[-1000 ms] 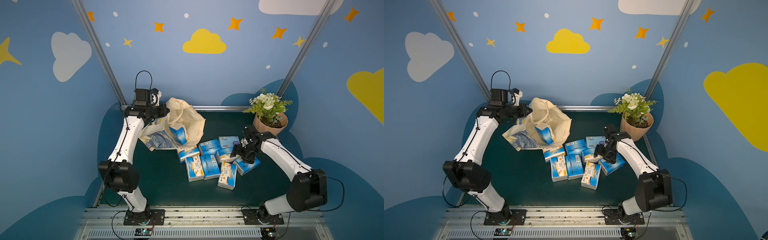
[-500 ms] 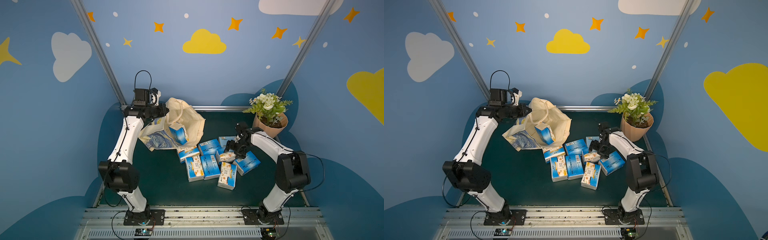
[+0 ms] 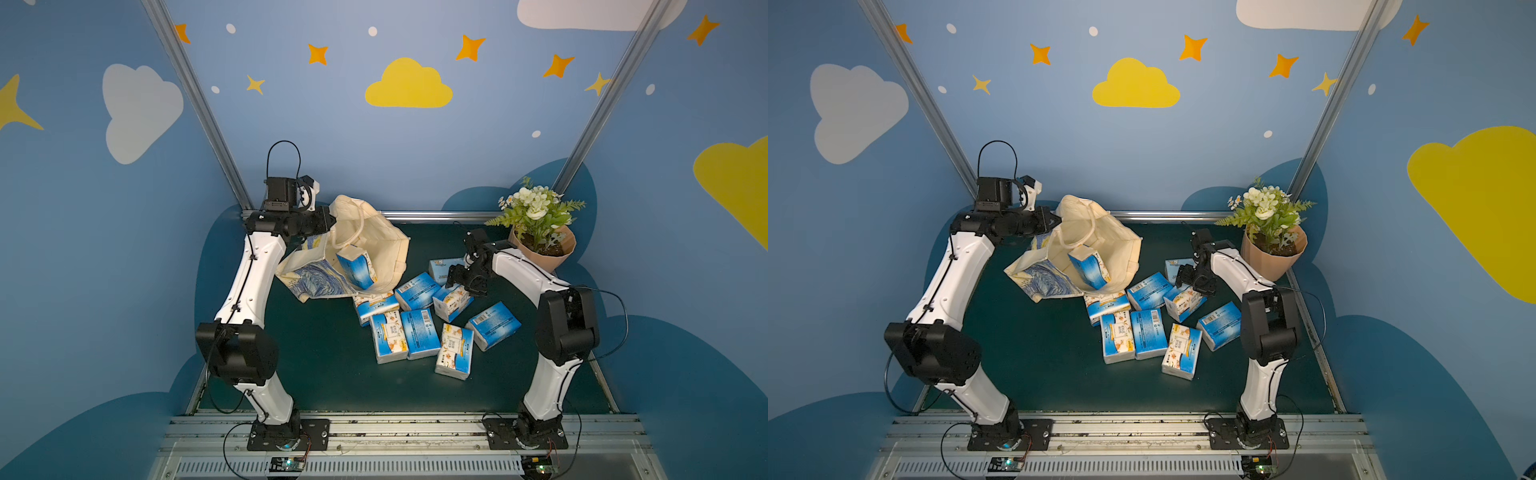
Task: Put tissues into the canvas bag
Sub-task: Pick up the pack of facial tissues from the center of the board.
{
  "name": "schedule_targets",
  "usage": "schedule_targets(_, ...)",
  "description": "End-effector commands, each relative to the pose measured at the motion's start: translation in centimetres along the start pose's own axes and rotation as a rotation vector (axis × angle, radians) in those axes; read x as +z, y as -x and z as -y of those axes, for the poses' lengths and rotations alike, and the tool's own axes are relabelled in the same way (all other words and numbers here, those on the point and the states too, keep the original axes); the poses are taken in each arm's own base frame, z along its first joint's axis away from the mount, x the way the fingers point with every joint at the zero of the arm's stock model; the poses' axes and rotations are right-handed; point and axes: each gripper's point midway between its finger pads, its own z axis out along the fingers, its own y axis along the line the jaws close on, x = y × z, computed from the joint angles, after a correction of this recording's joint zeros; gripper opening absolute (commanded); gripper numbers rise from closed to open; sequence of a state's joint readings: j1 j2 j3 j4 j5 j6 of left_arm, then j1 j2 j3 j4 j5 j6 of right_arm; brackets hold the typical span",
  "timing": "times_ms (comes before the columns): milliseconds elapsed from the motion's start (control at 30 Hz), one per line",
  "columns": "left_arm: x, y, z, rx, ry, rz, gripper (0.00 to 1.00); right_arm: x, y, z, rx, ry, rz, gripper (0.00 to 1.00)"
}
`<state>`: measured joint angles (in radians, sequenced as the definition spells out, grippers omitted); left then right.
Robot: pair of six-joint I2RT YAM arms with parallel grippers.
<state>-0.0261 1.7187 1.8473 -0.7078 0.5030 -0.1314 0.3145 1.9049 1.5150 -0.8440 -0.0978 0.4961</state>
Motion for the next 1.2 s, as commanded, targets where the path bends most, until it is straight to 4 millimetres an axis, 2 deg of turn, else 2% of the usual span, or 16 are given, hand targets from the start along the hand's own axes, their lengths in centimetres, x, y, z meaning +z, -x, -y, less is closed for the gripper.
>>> schedule_targets(0,-0.5,0.9,-0.2,0.011,0.018,0.024,0.04,0.5,0.8,0.5,-0.035,-0.022,0.01,0.85)
schedule_targets(167,-0.6,1.0,-0.1,0.01,0.016,0.03,0.04,-1.1,0.3,0.5,-0.035,-0.05,0.033,0.85)
schedule_targets(267,-0.6,1.2,0.1,0.01,0.008,0.035,0.04,-1.8,-0.7,0.7,-0.055,-0.082,0.028,0.86)
schedule_targets(500,-0.2,1.6,0.4,-0.004,-0.018,0.043,0.04,-0.7,-3.6,1.8,-0.064,-0.151,-0.041,0.86)
schedule_targets(667,-0.3,2.0,0.7,0.001,-0.025,0.048,0.04,-2.6,-3.6,-0.5,-0.034,-0.037,0.0,0.87)
schedule_targets(733,-0.3,2.0,0.7,0.002,-0.025,0.048,0.04,-3.1,-3.7,-0.9,-0.005,-0.034,0.007,0.88)
schedule_targets(967,-0.5,1.9,0.7,0.012,-0.027,0.049,0.04,-2.1,-5.5,0.0,0.042,-0.134,-0.046,0.91)
schedule_targets(1167,-0.6,2.0,0.8,0.025,-0.025,0.048,0.04,-2.1,-7.0,1.4,0.135,-0.197,-0.027,0.92)
